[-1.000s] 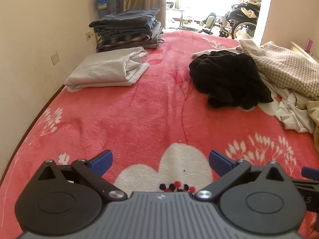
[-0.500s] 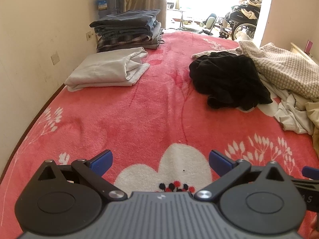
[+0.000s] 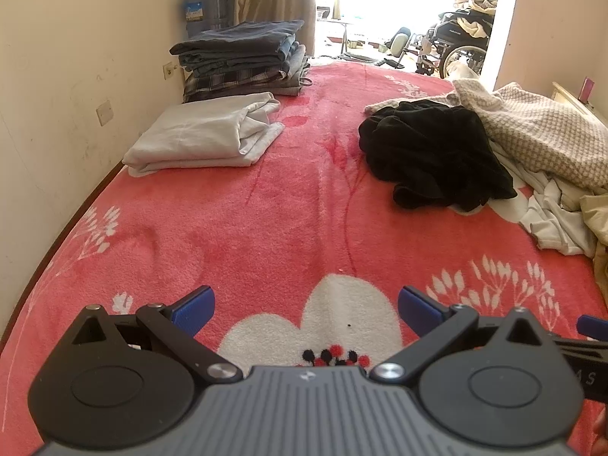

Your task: Fold clothes

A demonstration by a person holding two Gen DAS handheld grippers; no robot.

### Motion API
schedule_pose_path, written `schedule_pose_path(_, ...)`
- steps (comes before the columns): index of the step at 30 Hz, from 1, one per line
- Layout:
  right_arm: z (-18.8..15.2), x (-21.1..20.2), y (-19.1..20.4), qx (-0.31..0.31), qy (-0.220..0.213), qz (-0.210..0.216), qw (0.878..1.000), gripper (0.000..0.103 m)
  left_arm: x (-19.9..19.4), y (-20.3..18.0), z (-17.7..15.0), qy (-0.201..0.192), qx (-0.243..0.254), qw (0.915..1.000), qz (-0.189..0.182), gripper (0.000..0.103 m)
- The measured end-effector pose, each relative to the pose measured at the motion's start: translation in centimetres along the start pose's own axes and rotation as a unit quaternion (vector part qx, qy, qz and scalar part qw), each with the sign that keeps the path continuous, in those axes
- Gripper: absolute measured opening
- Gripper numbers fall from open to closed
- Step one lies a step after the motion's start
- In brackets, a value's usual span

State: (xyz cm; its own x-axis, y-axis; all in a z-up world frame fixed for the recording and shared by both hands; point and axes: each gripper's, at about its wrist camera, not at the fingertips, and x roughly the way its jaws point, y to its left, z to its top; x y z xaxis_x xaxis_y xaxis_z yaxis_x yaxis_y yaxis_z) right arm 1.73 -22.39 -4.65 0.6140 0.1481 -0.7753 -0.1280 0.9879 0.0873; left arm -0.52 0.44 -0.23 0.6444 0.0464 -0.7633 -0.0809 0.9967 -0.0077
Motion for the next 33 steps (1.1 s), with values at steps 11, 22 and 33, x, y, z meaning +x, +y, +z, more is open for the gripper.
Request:
schedule_pose_path(11,0.0,-0.2,0.0,0.0,-0.003,-0.001,1.0,0.102,-0.1,0.0,0.0,0.0,0.001,1.0,-0.001,0.103)
schedule_pose_path(22,-0.1,-0.2,0.0,0.0,-0.005,0.001,1.0,0.102,0.1,-0.1,0.0,0.001,-0.001,1.0,0.004,0.103)
schedule_pose_path(33,0.0,0.2,-0.7,0.002,-0.016,-0.003,1.0,0.102,1.4,-0.9,0.1,-0.003,0.006,1.0,-0.007,0.103)
